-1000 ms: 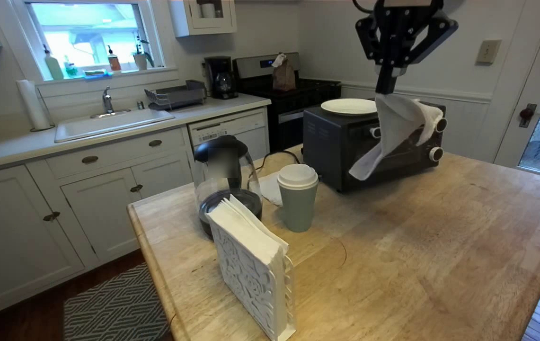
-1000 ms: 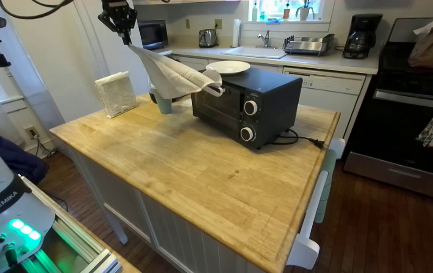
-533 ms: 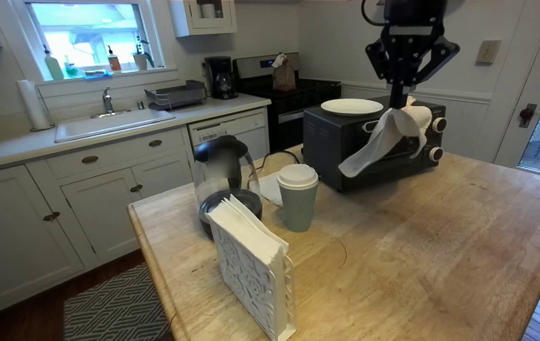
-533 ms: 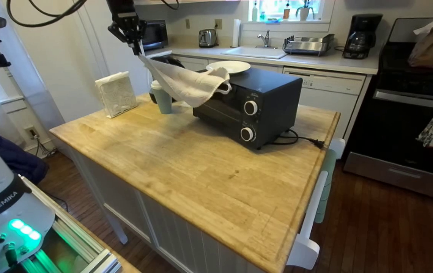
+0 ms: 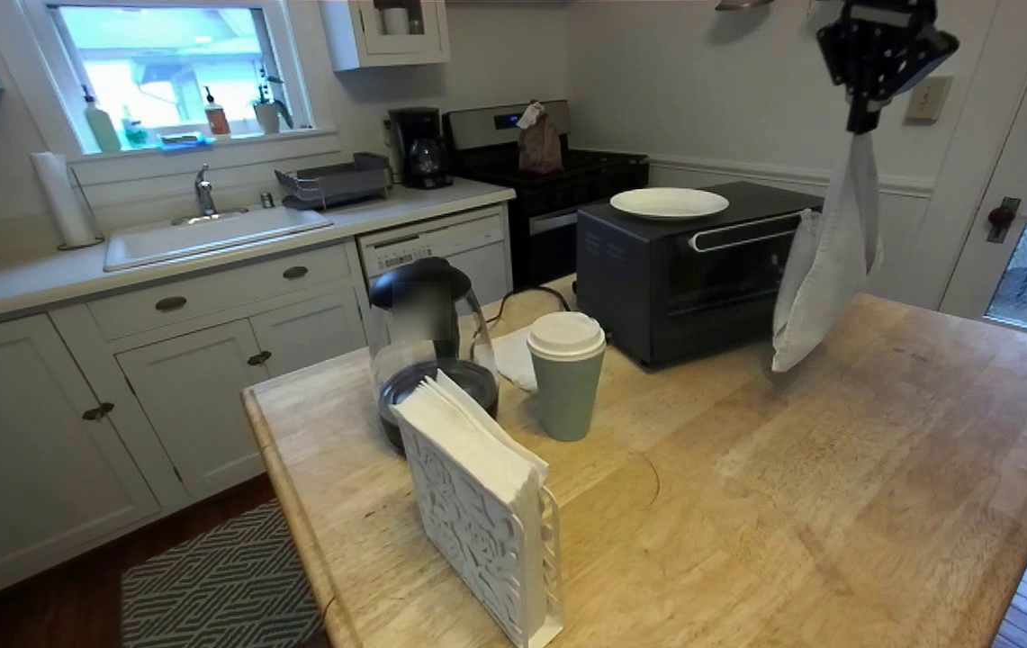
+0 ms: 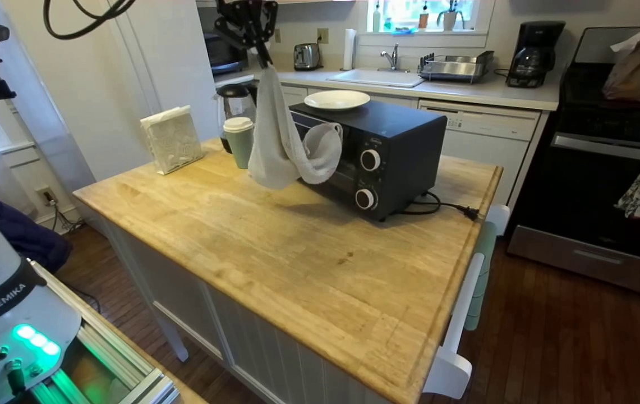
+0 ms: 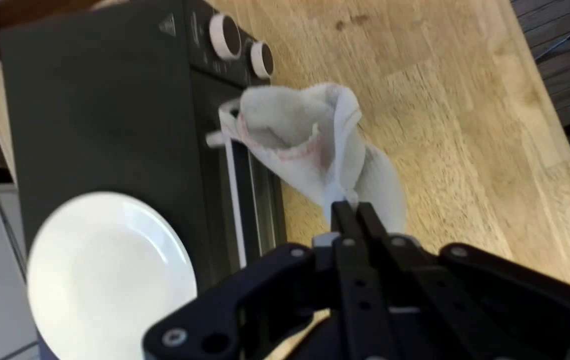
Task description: Remove the towel from the plate which is on top of the oven and spread it on the table
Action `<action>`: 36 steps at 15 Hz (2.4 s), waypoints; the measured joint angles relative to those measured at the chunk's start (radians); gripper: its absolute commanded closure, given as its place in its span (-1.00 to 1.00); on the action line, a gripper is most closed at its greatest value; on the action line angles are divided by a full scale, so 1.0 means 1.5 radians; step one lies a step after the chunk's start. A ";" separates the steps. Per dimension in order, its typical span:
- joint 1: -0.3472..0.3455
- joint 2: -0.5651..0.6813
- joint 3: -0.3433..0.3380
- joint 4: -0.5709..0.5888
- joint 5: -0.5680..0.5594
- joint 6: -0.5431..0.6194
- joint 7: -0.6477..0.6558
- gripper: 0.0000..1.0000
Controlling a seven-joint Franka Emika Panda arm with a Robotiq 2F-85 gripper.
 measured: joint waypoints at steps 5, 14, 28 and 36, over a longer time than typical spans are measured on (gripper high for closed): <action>-0.055 -0.079 -0.028 0.002 -0.098 -0.027 0.086 0.98; -0.095 -0.161 -0.029 -0.011 -0.274 -0.166 0.316 0.98; 0.163 -0.057 -0.001 -0.132 0.000 -0.144 0.229 0.98; 0.161 -0.004 0.002 -0.133 0.092 -0.068 0.121 0.98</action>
